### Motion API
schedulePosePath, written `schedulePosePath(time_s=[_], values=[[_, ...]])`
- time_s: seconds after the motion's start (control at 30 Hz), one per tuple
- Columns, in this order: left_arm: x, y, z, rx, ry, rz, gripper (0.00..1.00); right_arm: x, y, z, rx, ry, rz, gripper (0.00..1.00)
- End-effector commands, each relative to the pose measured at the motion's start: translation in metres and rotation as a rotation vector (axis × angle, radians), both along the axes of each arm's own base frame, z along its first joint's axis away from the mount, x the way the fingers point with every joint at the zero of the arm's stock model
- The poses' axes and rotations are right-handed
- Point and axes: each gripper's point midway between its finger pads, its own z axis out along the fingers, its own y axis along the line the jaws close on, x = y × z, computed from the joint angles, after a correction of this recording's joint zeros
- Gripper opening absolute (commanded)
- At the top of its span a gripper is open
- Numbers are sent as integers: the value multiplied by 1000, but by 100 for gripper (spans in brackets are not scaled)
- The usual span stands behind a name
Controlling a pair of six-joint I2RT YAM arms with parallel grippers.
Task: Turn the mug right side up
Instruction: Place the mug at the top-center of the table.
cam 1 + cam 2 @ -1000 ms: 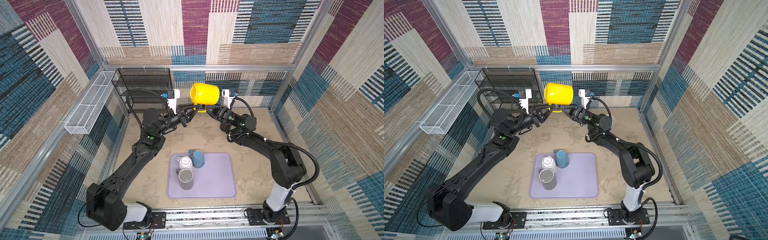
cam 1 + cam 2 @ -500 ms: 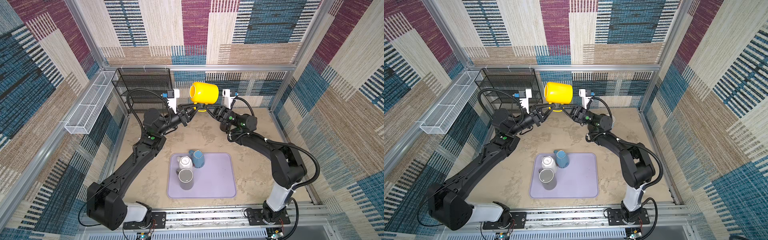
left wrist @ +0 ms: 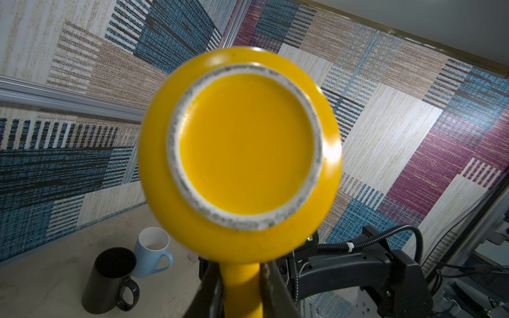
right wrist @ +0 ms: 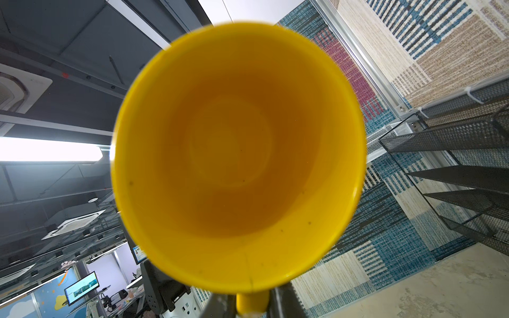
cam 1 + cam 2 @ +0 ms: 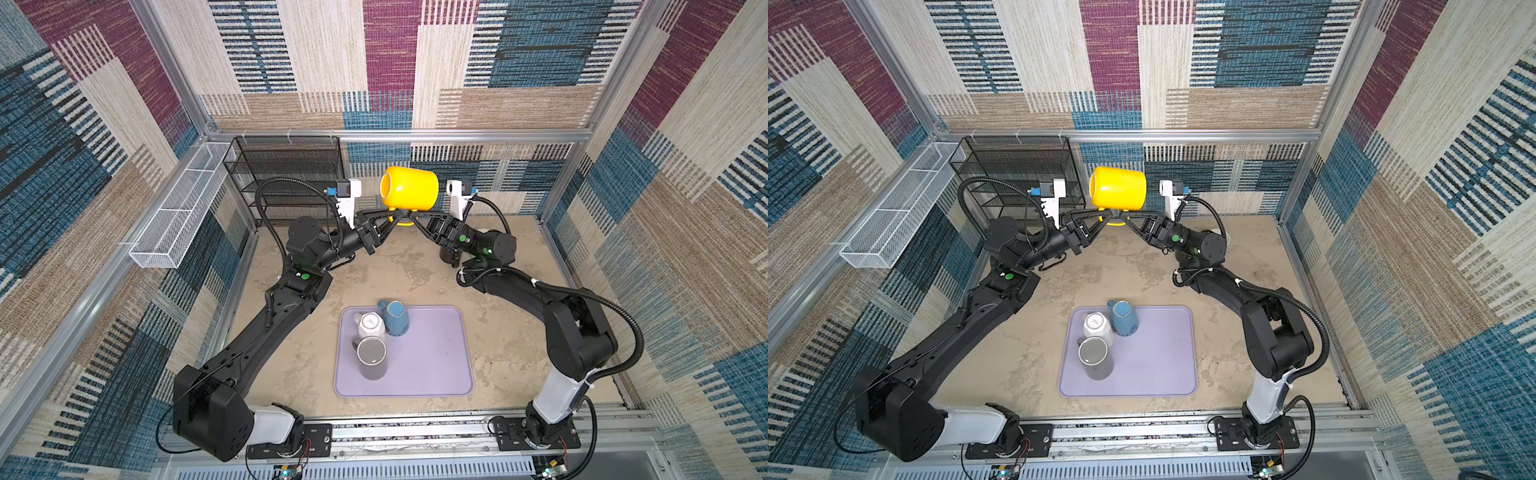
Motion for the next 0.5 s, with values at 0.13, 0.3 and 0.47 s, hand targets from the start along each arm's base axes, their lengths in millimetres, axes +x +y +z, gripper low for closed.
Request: schedulePosePath(time_s=[0.13,0.3,0.47], values=[[1,0,-1,38,-37,13,44,-47,-22,36,132,-254,5,0],[2,0,-3,50,-31,20,56,-47,-21,35,112,-256,-7,0],[2,0,-5,60,-27,22,67,-42,-17,29,59,-233,-37,0]])
